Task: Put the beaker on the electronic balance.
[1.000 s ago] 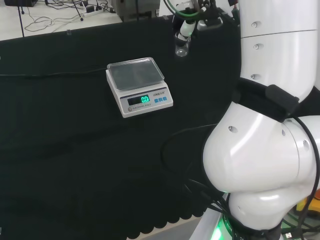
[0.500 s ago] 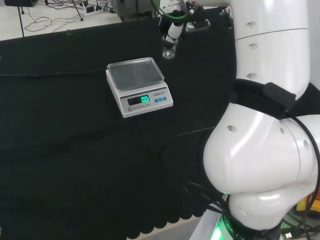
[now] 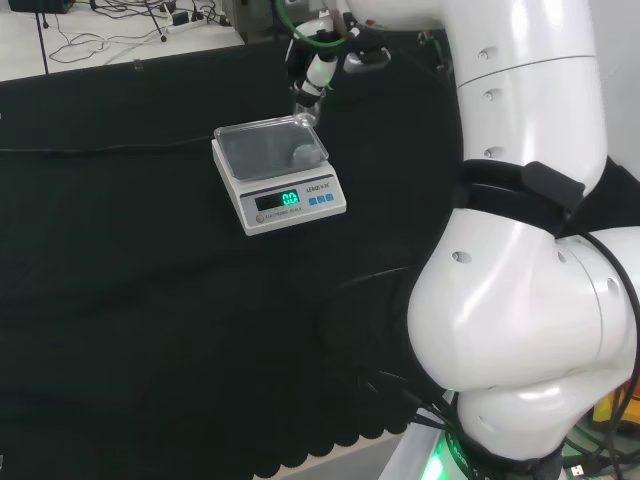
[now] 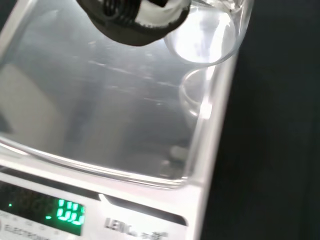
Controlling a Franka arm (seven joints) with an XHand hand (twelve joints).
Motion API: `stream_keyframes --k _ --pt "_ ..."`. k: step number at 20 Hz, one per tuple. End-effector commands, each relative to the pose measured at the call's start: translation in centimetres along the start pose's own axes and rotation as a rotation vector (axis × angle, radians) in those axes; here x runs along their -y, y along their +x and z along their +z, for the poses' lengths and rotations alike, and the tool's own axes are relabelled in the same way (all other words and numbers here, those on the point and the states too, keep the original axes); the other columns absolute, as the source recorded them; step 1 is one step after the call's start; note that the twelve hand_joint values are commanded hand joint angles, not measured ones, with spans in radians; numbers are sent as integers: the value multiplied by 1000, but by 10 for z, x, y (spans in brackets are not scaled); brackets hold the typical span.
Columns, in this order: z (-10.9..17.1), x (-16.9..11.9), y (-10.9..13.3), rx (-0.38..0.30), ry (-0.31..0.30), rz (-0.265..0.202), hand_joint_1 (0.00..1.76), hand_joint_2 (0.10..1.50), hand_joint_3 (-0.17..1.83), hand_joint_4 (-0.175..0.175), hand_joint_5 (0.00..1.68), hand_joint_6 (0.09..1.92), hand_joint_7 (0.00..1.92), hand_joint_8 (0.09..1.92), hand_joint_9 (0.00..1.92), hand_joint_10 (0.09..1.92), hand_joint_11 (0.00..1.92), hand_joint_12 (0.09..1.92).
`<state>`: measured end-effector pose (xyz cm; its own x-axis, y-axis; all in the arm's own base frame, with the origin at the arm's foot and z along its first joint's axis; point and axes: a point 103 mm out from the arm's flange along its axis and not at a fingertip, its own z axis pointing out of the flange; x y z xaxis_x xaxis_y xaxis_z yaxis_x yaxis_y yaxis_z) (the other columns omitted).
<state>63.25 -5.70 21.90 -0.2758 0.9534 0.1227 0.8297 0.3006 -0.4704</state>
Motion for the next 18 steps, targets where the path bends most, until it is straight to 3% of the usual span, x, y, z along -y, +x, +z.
stream_keyframes --k 1,14,18 --pt "6 -7 20 -4 12 -41 1149 1130 24 -175 935 1087 967 825 1166 765 1112 810" --pt "21 -26 43 37 87 -67 1150 1128 25 -175 937 1084 970 824 1166 766 1113 807" --pt "19 -33 45 13 136 -97 1150 1127 26 -175 937 1084 970 823 1167 767 1113 807"
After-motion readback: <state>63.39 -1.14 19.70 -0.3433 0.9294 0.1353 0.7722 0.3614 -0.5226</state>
